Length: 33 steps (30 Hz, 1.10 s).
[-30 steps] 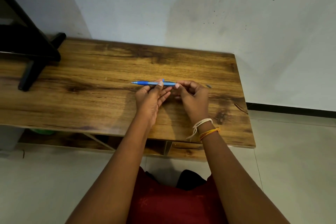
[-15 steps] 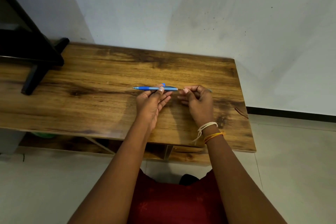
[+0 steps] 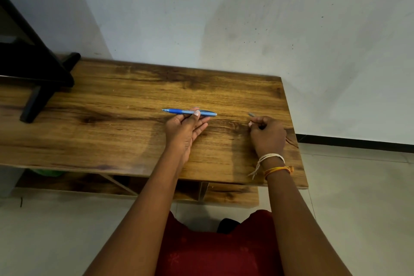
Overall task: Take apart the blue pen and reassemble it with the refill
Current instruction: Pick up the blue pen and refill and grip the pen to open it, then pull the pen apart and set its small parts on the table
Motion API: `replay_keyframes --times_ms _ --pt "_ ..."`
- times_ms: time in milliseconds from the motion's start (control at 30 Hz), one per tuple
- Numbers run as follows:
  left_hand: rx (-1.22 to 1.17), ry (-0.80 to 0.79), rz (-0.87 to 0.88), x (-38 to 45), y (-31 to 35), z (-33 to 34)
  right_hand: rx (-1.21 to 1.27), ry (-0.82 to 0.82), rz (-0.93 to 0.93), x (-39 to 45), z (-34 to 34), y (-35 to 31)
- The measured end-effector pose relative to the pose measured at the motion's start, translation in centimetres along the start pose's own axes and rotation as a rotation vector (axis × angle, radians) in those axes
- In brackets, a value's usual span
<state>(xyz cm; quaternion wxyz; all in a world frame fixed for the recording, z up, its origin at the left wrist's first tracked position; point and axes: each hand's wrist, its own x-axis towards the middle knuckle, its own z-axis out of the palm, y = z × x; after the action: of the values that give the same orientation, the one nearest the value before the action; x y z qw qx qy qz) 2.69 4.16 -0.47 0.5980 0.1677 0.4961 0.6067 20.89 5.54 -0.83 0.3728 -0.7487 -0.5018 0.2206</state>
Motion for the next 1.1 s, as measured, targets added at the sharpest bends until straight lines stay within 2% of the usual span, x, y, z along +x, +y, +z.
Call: replay_keyframes --times_ms 67,133,167,200,300,367,433,633,733,833,967,1100 --pt "0.013 -0.002 0.008 0.0 0.0 0.0 0.079 0.052 0.052 -0.2 0.1 -0.3" --pt "0.055 -0.015 0.026 0.0 -0.1 0.0 0.248 0.176 0.102 -0.9 0.5 -1.2" --pt "0.085 -0.018 0.035 -0.1 -0.2 0.1 0.307 0.211 0.052 -1.4 0.8 -1.7" --pt "0.116 -0.017 0.044 -0.1 -0.3 0.3 0.312 0.192 -0.059 -2.0 1.1 -2.2" --pt "0.194 0.003 0.075 -0.1 -0.4 0.5 0.196 -0.072 -0.403 -3.8 2.6 -3.5" --pt "0.207 0.017 0.095 0.0 -0.3 0.3 0.09 -0.162 -0.49 -4.4 3.3 -3.9" --pt "0.184 0.009 0.106 0.1 0.1 0.0 0.055 -0.167 -0.515 -4.8 3.9 -4.3" --pt "0.284 -0.015 0.149 0.3 0.1 -0.4 0.012 -0.19 -0.485 -4.3 4.4 -4.4" --pt "0.483 0.041 0.261 0.4 0.1 -0.7 0.01 -0.057 -0.405 -3.9 4.5 -4.1" --pt "0.566 0.125 0.343 0.4 0.5 -1.3 -0.033 0.047 -0.269 -2.9 4.3 -3.5" --pt "0.581 0.25 0.326 0.6 0.9 -2.2 -0.098 0.028 -0.155 -2.1 4.3 -3.1" --pt "0.588 0.27 0.284 0.8 1.0 -2.3 -0.158 0.015 -0.127 -1.9 4.4 -2.9"
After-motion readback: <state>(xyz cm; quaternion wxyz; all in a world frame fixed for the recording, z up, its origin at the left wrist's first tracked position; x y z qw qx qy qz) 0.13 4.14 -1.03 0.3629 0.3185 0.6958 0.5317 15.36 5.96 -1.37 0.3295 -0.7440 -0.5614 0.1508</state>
